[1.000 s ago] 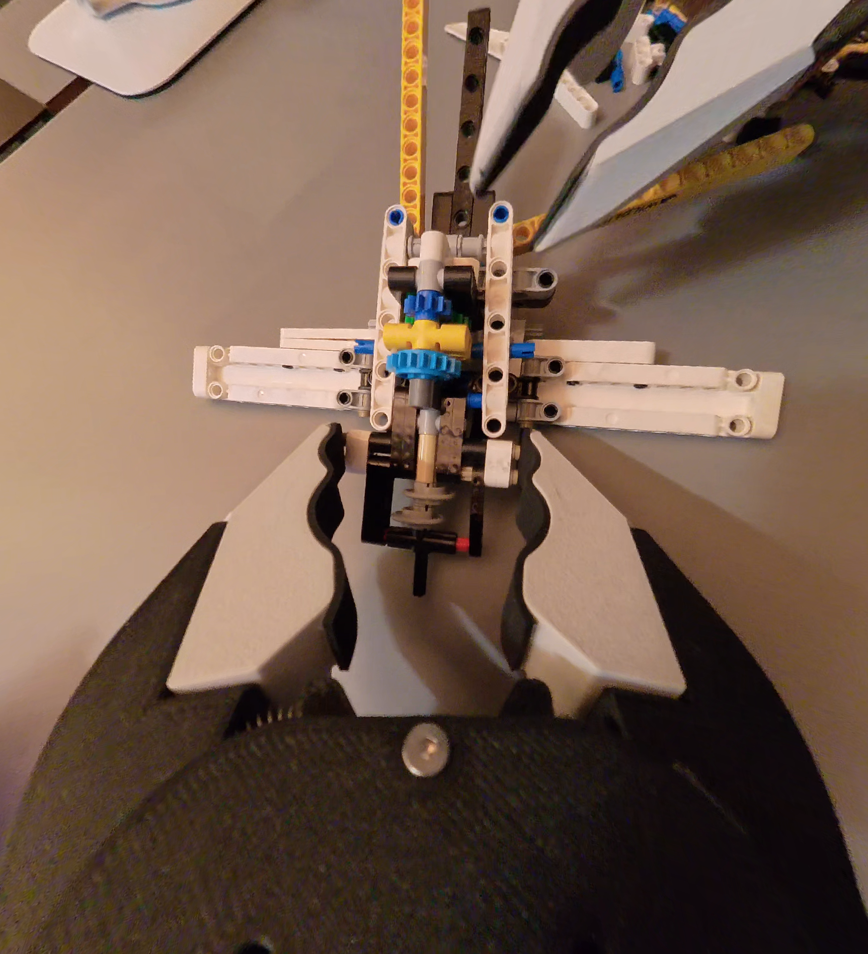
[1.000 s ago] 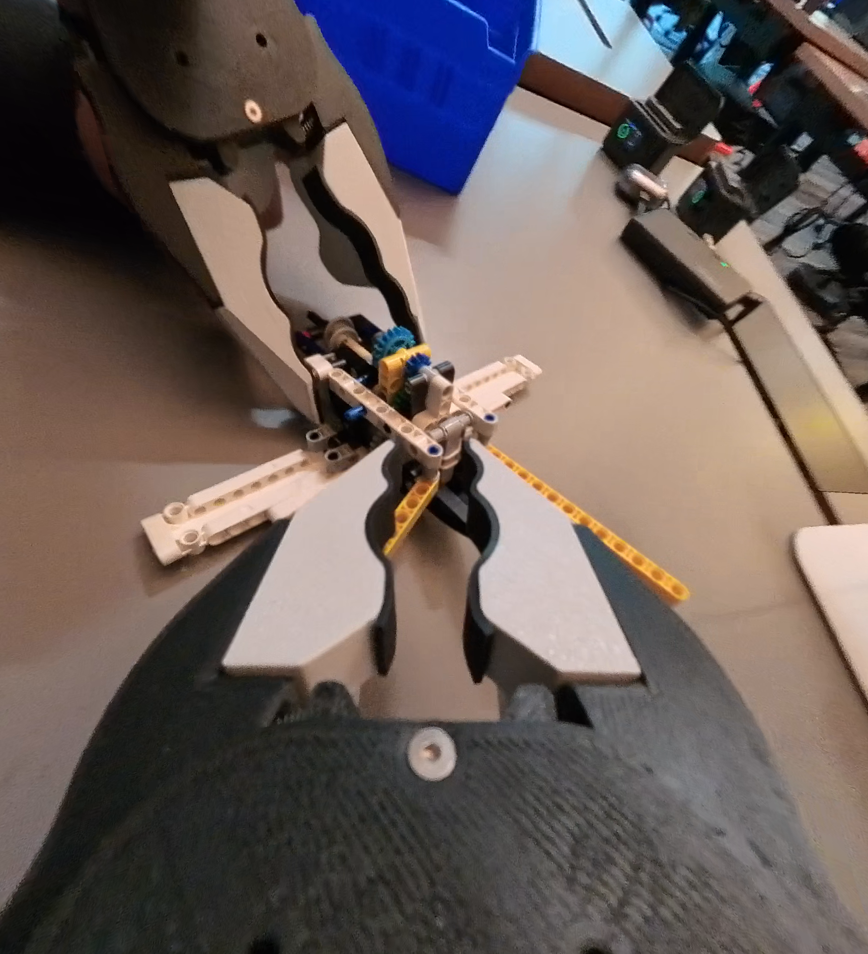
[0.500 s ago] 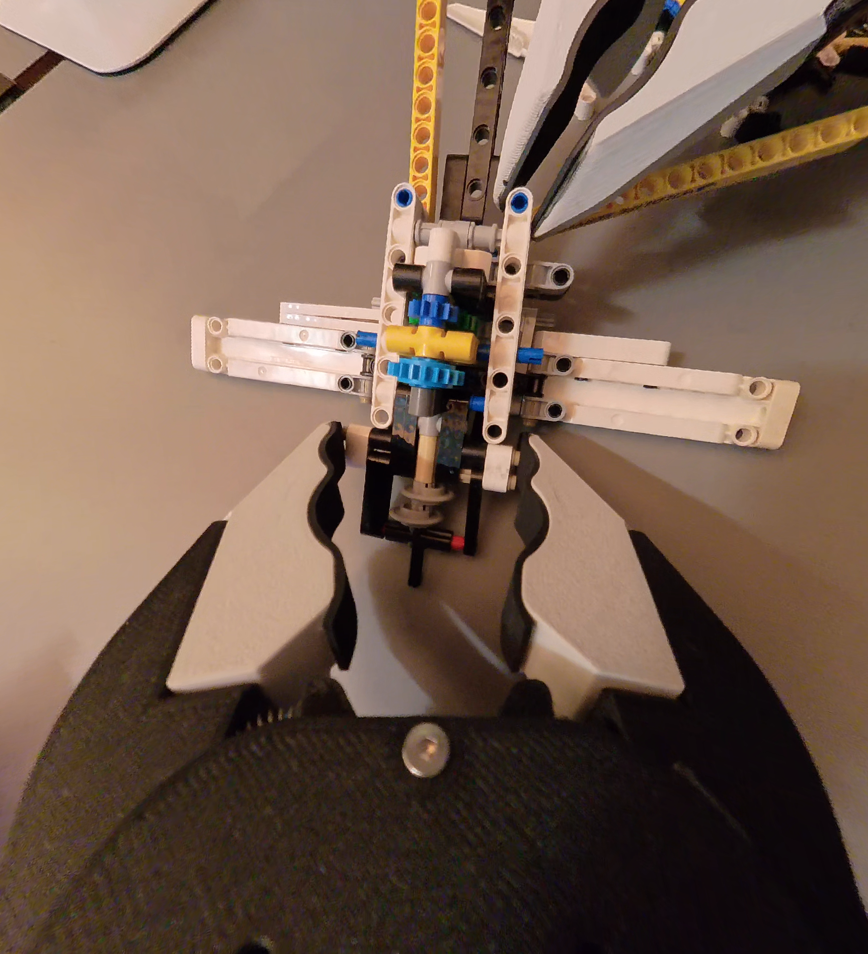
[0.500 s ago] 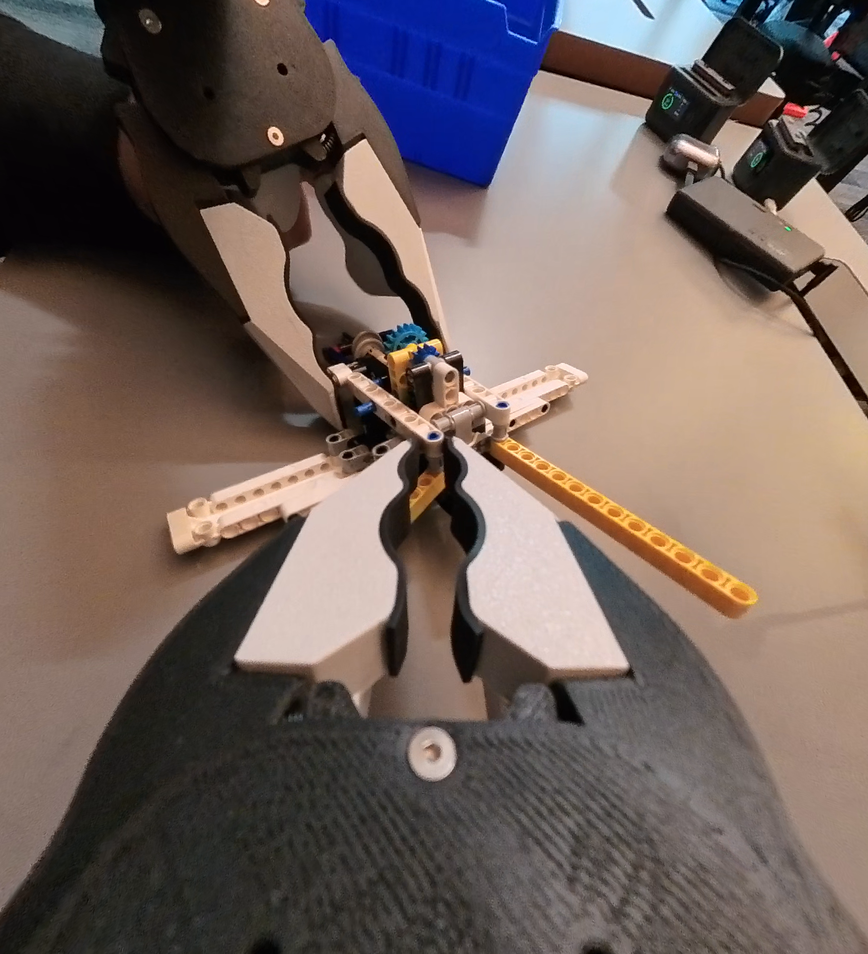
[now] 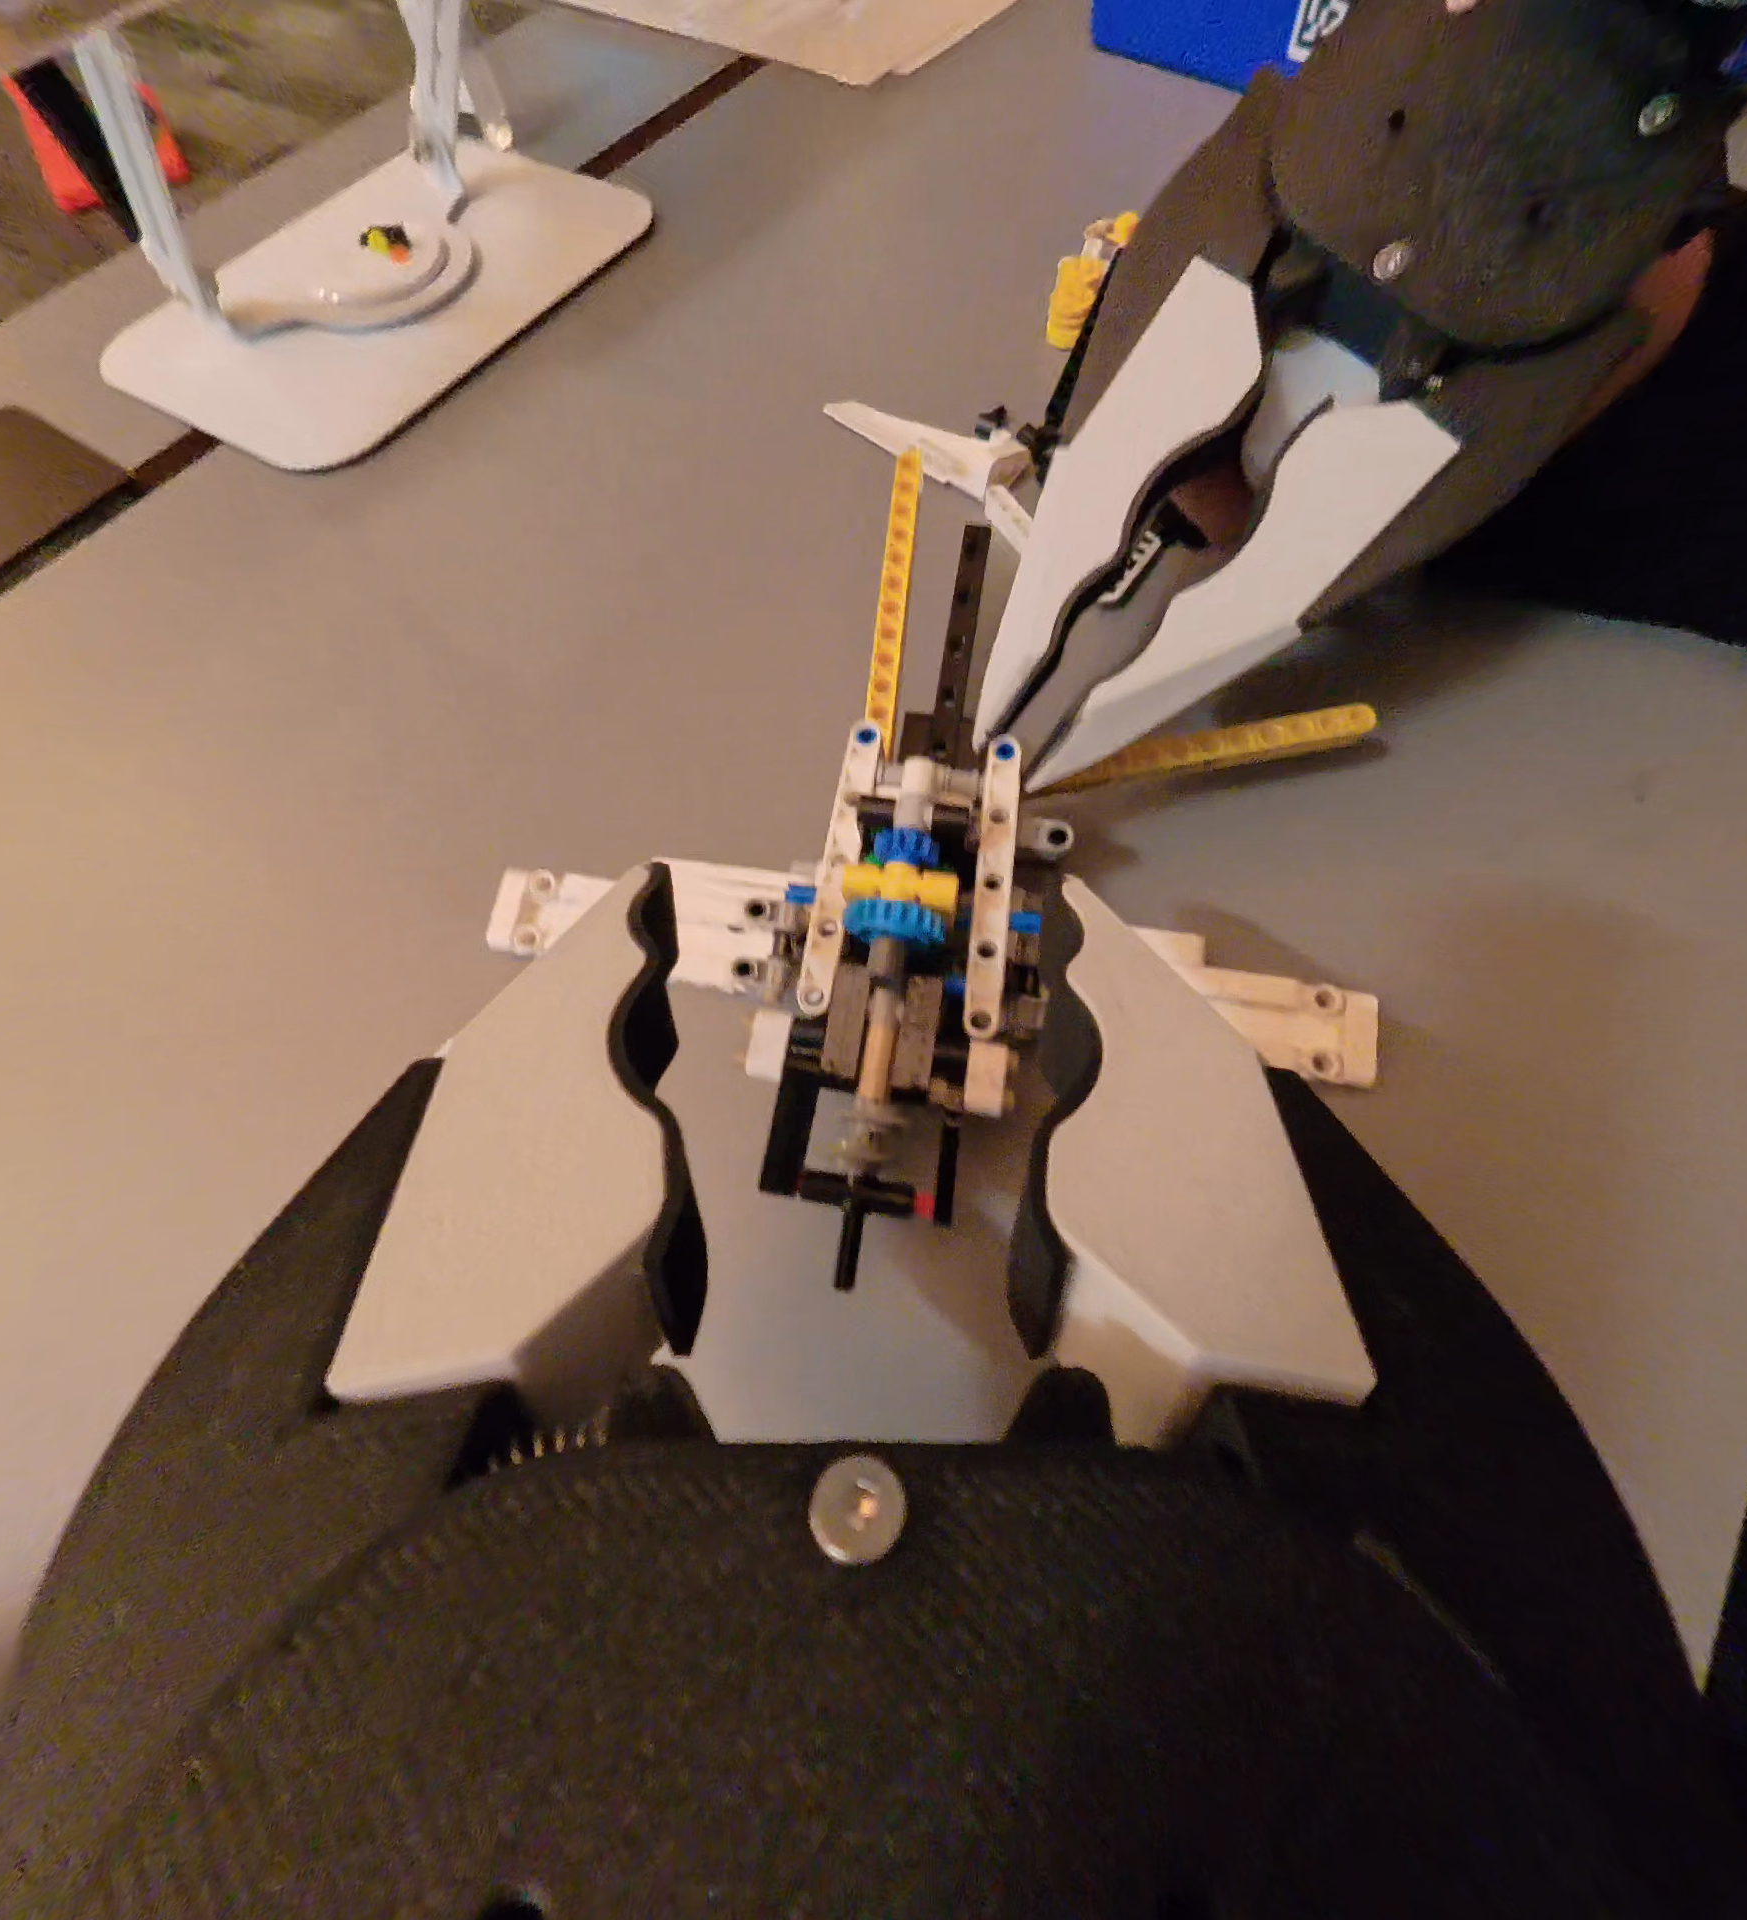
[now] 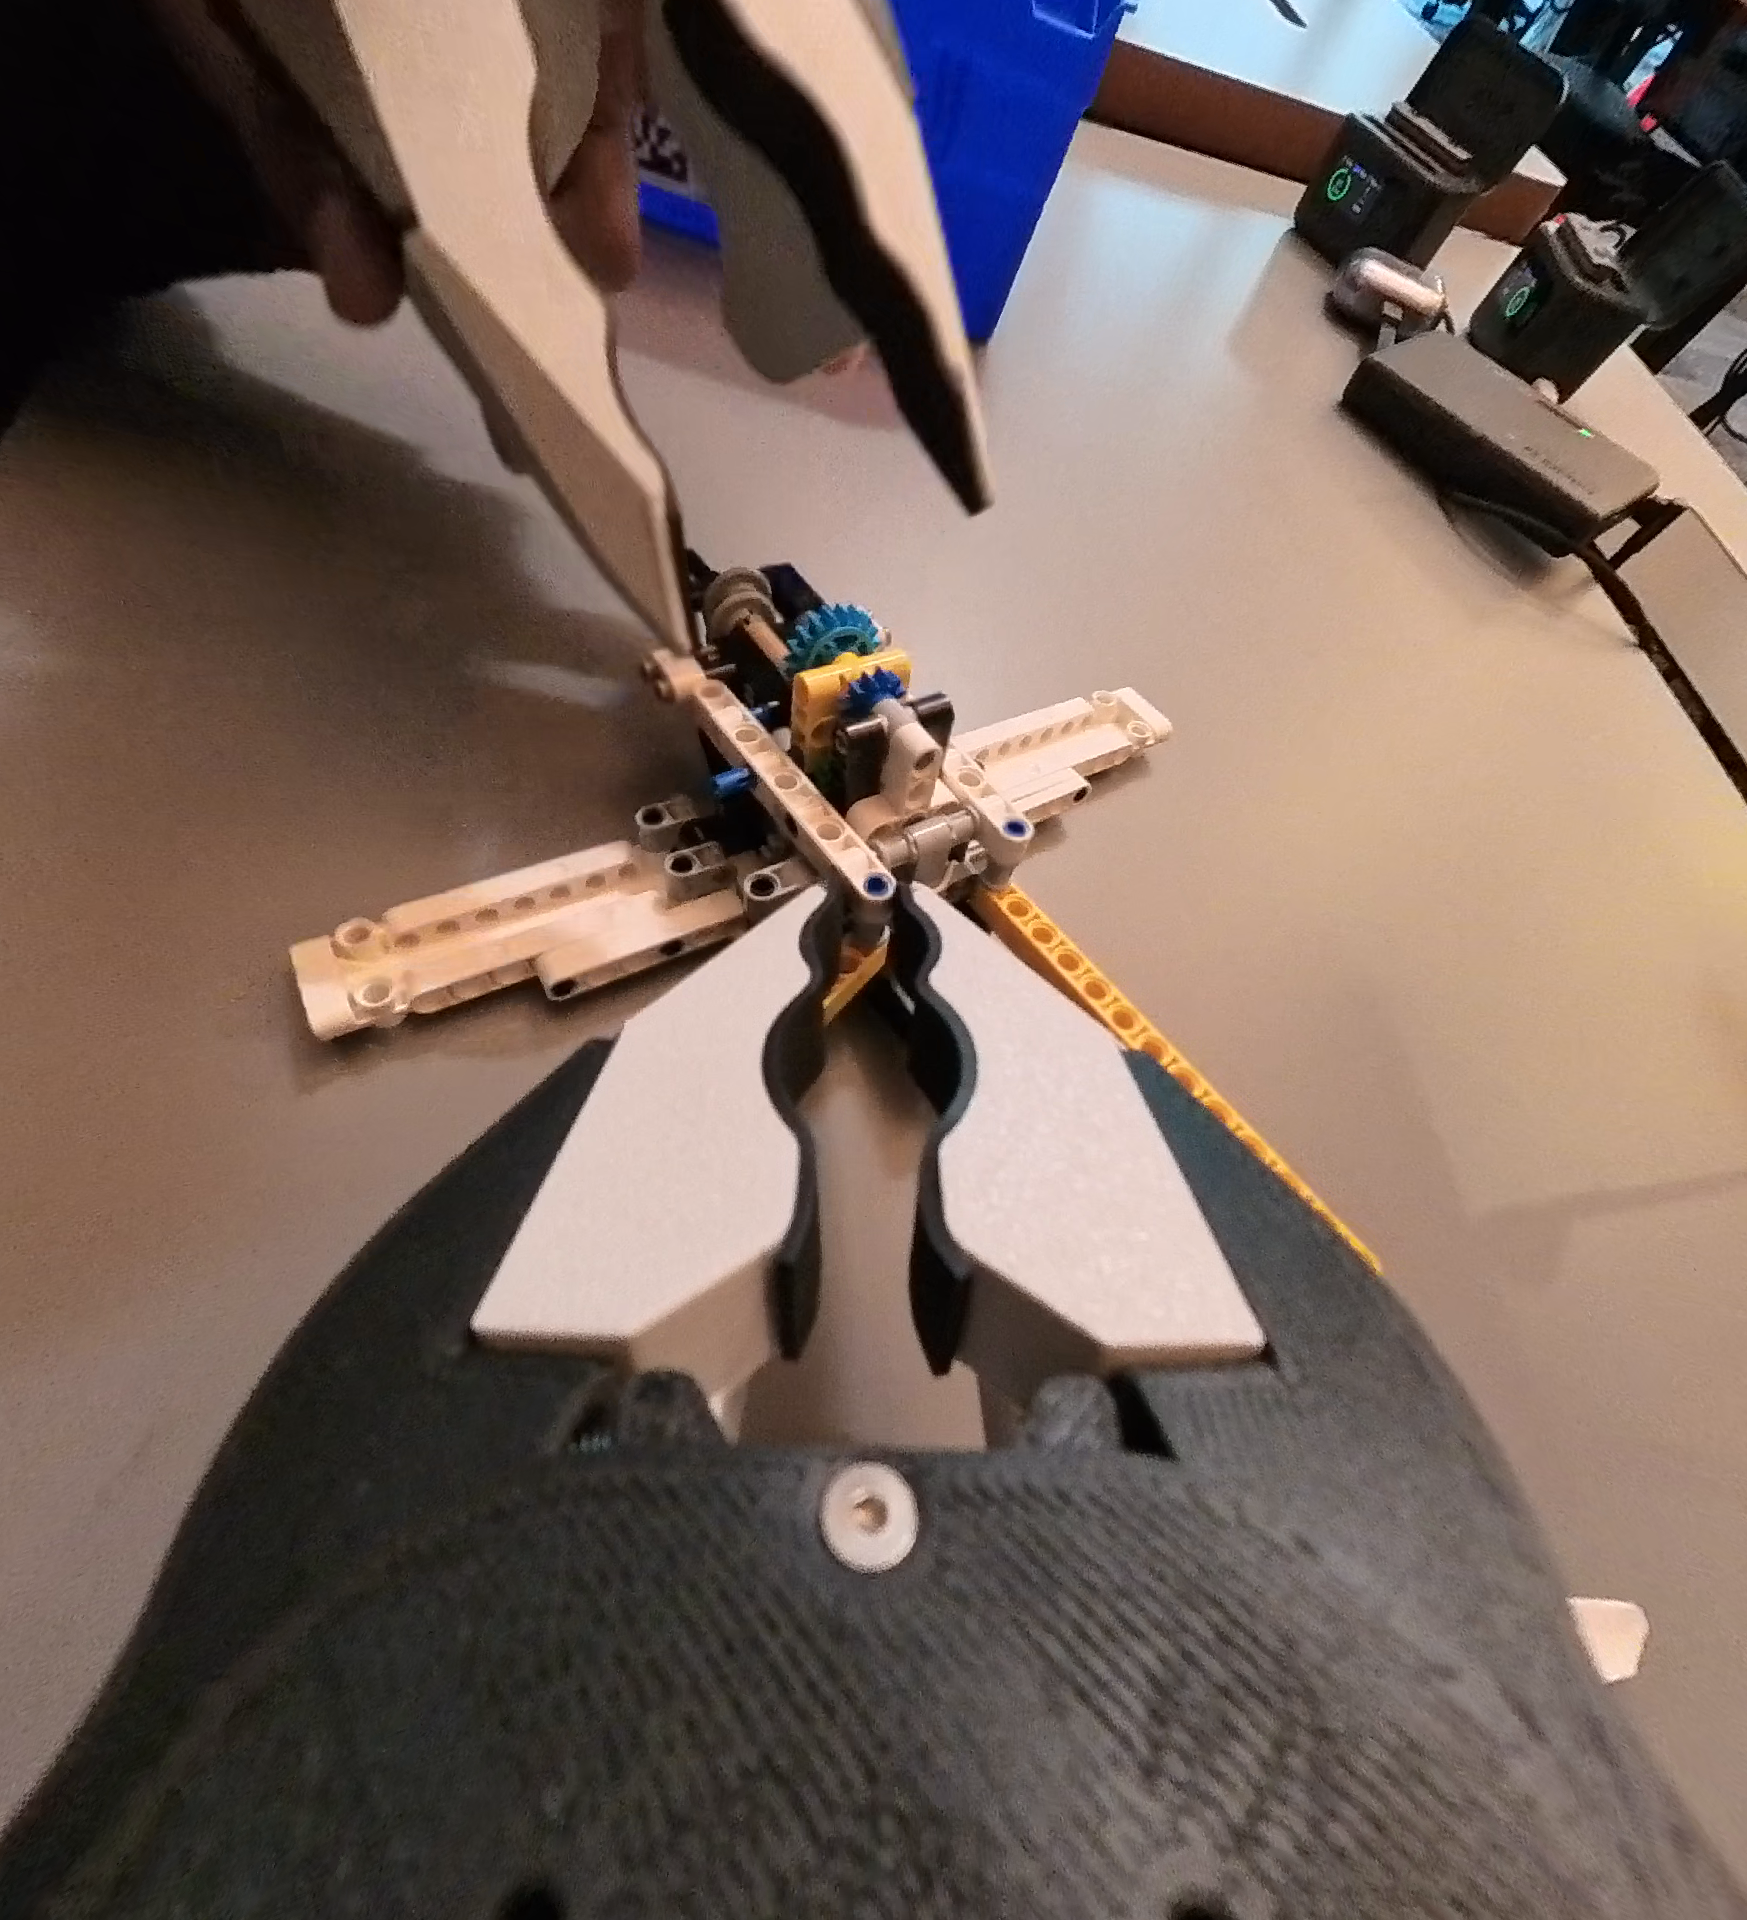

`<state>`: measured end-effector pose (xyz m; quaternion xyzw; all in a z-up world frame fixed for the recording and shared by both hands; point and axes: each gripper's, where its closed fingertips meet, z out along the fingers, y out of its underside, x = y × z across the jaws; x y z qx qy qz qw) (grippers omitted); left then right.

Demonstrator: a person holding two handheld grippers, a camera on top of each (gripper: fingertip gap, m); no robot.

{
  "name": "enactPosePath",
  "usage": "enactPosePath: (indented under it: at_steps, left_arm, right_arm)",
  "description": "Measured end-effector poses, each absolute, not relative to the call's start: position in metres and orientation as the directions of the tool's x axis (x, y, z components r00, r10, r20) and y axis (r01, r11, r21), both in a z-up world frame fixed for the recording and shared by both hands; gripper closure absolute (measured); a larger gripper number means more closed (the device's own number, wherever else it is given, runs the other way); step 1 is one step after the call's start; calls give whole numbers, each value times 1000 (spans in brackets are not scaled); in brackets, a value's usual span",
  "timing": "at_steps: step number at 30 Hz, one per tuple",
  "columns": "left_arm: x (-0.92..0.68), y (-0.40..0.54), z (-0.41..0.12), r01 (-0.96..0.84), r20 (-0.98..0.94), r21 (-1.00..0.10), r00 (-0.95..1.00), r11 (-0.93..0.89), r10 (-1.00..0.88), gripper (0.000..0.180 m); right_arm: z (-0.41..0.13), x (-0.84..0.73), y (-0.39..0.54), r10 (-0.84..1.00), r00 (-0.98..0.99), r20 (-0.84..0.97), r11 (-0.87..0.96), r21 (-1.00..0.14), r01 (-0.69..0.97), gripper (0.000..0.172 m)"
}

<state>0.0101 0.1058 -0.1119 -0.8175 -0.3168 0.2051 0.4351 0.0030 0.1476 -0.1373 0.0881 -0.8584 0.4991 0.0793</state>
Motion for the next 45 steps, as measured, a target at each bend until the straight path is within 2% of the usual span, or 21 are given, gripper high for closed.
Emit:
enactPosePath:
  at_steps: [5, 7, 10, 13, 37, 40, 45]
  left_arm:
    - [-9, 123, -127, 358, -64, -771, 779, -527, 623, 117]
    - [-9, 128, -137, 378, -26, -741, 809, -555, 587, 127]
    - [-5, 135, -138, 376, 27, -749, 840, -546, 542, 140]
    - [-4, 138, -139, 372, 39, -760, 844, -532, 535, 146]
    - [-5, 142, -138, 431, 50, -787, 758, -442, 651, 149]
    - [-5, 140, -139, 435, 70, -791, 762, -430, 643, 151]
    - [-3, 142, -138, 381, -10, -771, 794, -510, 607, 154]
  right_arm:
    - [-139, 5, 149, -81, -972, 221, 481, -845, -233, 164]
    - [-139, 6, 149, -82, -972, 221, 474, -849, -233, 165]
    - [-139, 6, 150, -75, -971, 225, 464, -854, -234, 165]
    - [-139, 6, 149, -71, -971, 229, 464, -854, -235, 164]
    - [-140, 6, 155, -79, -963, 257, 522, -812, -260, 167]
    - [-139, 4, 153, -38, -973, 226, 511, -833, -213, 166]
    - [-139, 4, 153, -32, -965, 260, 492, -836, -241, 165]
